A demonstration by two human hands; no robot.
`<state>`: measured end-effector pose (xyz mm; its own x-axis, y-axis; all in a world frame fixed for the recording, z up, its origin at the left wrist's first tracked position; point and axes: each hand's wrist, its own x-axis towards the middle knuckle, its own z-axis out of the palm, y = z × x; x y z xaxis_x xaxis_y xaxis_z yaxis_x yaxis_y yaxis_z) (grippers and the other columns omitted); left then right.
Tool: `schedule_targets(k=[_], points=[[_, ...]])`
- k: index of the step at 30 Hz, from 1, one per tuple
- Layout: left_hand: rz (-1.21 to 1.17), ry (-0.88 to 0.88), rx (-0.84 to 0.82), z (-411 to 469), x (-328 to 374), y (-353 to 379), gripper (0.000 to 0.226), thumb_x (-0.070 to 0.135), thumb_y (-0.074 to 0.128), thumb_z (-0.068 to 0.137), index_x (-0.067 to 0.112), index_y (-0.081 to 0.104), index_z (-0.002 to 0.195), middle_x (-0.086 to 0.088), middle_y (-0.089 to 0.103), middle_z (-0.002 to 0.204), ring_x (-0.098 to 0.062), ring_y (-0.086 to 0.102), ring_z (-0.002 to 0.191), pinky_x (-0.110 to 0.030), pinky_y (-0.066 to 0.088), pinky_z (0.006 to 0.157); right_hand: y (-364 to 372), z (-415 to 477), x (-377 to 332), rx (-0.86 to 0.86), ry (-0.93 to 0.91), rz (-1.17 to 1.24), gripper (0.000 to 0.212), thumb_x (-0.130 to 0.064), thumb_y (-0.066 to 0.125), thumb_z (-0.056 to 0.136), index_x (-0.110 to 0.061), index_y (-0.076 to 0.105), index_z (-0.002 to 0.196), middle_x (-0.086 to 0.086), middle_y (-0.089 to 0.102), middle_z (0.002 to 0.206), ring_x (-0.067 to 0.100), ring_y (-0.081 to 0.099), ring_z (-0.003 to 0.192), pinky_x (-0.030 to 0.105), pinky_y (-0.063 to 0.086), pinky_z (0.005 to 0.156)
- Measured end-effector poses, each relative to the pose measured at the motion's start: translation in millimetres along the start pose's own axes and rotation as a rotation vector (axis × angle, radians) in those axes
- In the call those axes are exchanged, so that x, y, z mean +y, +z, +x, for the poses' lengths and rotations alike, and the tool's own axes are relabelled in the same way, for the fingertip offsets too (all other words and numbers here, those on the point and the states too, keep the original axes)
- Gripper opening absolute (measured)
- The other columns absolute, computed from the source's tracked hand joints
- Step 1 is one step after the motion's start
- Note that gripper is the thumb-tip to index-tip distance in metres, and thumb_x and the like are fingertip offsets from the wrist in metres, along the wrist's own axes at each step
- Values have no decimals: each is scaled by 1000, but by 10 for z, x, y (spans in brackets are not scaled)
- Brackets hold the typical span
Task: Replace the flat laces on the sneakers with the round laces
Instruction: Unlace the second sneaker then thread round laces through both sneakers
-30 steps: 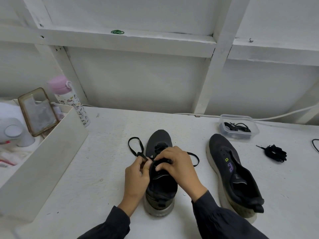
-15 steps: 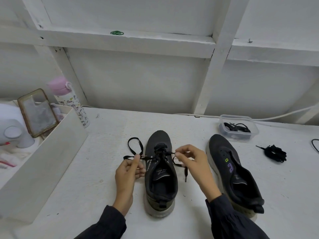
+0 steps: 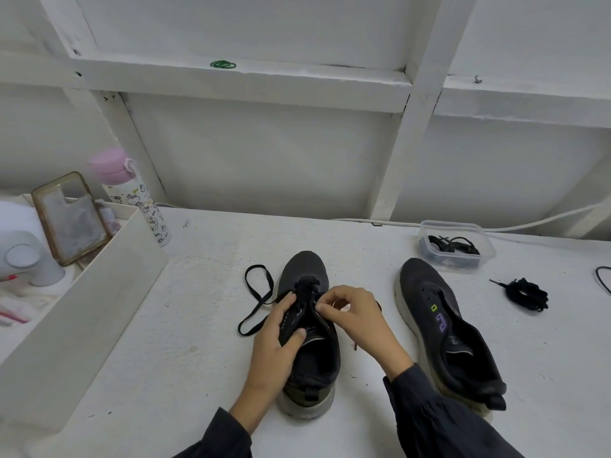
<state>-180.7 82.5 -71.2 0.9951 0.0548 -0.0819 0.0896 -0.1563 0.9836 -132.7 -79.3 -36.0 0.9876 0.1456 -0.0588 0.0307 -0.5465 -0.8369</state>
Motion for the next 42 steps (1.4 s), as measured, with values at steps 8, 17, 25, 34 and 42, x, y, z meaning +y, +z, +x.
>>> schedule_targets(k=[8,17,25,34,42], points=[[65,-23,-29,23,3,-22,66,-4,58,90,37,36,137,12,41,148,-4,35,139,-34,30,118,83,133,-37,58,-66,-217,11,-33,49,98,-23,54,94,-5,67,71,11,63,64,33,50,64],[71,-29,-31,34,-14,-24,61,-1,59,91,26,41,143,13,39,149,-4,34,140,-33,30,118,-98,59,103,-162,147,334,14,-19,75,84,-6,73,90,3,66,75,11,57,62,25,48,57],[108,-30,-54,40,-2,-36,62,-3,59,91,27,39,142,22,37,142,-1,32,139,-25,27,118,-66,169,-4,-109,114,43,20,-11,52,98,-17,54,79,-3,57,73,10,52,65,33,50,68],[116,-31,-34,38,10,-28,62,-4,59,90,25,41,143,15,39,147,-4,34,140,-29,28,118,-124,3,48,-169,257,397,23,-35,76,81,-13,68,80,2,59,65,11,50,54,20,35,48],[124,-37,-34,35,23,-39,61,-3,59,90,23,43,143,9,42,149,-7,35,140,-32,30,117,-52,32,-23,-41,190,411,17,-4,59,94,-9,60,78,1,56,65,10,50,53,15,35,46]])
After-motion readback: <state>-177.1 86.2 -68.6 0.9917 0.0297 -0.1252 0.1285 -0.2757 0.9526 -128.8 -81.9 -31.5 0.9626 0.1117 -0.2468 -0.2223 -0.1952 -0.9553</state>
